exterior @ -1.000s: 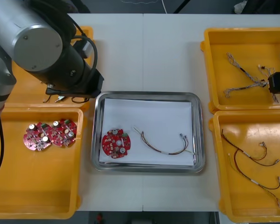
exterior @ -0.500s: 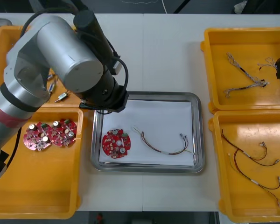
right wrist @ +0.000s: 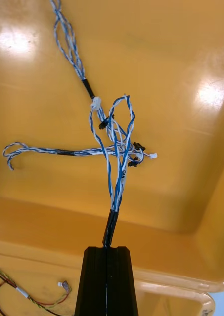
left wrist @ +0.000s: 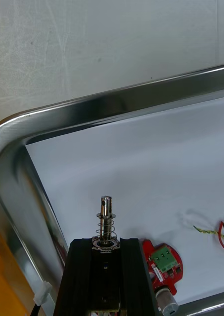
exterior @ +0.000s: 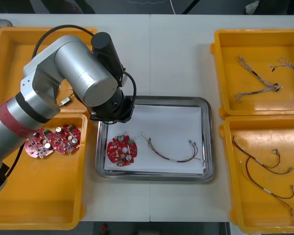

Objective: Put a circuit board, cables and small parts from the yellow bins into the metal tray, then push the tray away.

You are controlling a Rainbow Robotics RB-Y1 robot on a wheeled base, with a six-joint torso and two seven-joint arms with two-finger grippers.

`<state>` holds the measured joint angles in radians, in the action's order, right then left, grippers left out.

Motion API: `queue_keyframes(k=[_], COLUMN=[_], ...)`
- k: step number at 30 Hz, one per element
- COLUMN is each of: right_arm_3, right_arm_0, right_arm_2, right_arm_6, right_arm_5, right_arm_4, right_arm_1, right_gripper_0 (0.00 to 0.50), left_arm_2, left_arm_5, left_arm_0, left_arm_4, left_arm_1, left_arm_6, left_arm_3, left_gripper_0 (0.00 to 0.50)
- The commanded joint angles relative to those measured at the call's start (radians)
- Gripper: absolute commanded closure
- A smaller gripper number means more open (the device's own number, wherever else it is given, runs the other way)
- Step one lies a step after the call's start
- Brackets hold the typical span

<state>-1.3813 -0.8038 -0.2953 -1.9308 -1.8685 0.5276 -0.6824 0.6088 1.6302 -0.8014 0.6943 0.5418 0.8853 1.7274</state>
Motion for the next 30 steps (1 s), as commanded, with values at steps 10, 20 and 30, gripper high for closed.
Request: queue_keyframes(k=[10, 20, 30], right_arm_3=[-0.180, -0.266, -0.300], right_arm_0=[-0.006, -0.006, -0.008], right_arm_2=[0.015, 0.093, 0.139], right_arm_6=[-0.071, -0.088, -0.126], right_arm_5=[-0.051, -0.051, -0.051], right_arm_4=[0.048, 0.117, 0.150], right_arm_1=[-0.022, -0.009, -0.005], right_gripper_0=[0.500, 0.500, 0.500], left_arm_2=[0.057, 0.057, 0.046], left_arm_5=[-0.078, -0.078, -0.046], left_arm_0=[-0.042, -0.042, -0.042], left_arm_4=[-0.039, -0.036, -0.030], left_arm_1=[-0.022, -0.029, -0.029], left_arm_6=[0.021, 0.011, -0.020], left_arm_3=[-0.068, -0.052, -0.006], left_gripper_0=[0.467, 0.000, 0.000])
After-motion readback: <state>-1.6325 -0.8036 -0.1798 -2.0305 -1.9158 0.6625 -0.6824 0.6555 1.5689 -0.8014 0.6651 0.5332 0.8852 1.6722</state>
